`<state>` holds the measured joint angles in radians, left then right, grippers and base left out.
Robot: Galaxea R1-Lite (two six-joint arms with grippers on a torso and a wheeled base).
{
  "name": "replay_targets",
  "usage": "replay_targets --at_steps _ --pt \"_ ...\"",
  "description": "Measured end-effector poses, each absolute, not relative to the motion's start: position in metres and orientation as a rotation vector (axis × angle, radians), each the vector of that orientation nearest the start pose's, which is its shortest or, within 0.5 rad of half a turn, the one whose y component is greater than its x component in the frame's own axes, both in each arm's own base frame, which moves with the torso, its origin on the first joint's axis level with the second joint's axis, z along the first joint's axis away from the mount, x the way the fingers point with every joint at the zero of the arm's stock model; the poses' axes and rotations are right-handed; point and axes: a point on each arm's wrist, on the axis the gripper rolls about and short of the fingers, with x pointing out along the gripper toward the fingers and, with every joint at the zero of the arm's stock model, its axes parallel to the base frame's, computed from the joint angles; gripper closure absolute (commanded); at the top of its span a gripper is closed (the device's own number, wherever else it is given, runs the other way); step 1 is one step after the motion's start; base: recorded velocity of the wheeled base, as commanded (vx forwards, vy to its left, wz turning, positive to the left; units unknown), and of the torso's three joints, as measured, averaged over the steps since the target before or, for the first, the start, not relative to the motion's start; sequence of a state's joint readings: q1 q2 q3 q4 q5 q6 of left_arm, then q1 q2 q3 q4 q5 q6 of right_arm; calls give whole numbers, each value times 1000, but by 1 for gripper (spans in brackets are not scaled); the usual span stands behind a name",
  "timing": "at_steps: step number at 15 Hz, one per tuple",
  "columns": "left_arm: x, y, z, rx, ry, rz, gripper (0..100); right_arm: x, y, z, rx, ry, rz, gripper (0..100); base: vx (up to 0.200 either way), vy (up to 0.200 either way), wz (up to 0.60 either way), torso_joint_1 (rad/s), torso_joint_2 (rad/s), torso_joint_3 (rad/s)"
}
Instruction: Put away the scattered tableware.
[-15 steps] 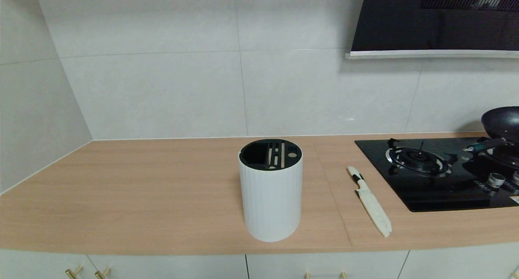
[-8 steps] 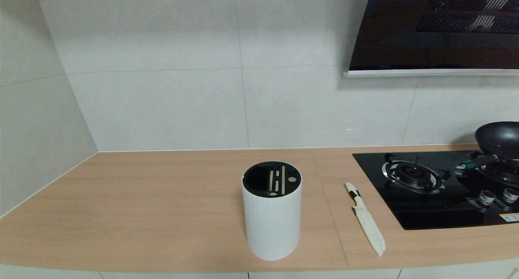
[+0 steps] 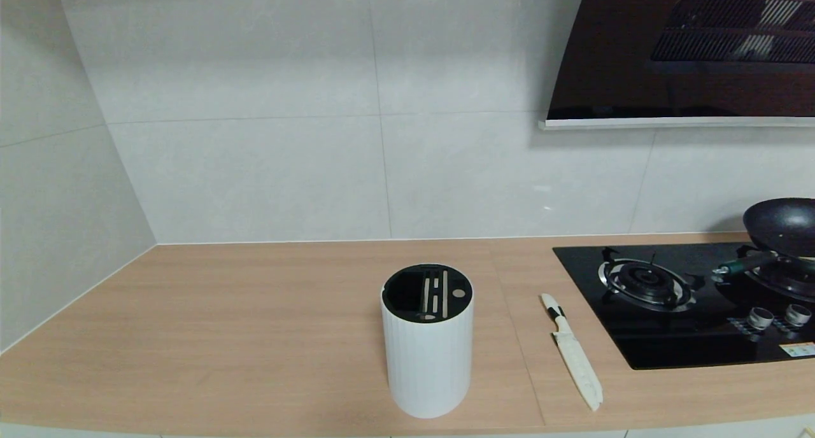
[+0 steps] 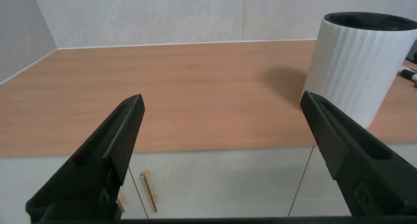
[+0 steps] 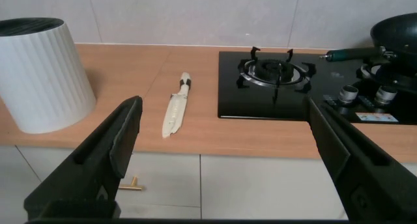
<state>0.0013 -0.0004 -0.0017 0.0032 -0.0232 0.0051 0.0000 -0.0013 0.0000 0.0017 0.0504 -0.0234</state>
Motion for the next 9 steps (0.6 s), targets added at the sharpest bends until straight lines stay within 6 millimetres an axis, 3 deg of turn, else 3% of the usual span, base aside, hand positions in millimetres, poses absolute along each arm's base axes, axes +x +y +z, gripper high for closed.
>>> replay_targets --at_steps 7,9 --pt "-23 -1 76 6 1 -22 0 -23 1 78 -24 -14 50 0 0 0 0 0 0 0" --pt "-23 -1 76 5 1 -21 0 -29 1 100 -11 -92 70 0 0 0 0 0 0 0"
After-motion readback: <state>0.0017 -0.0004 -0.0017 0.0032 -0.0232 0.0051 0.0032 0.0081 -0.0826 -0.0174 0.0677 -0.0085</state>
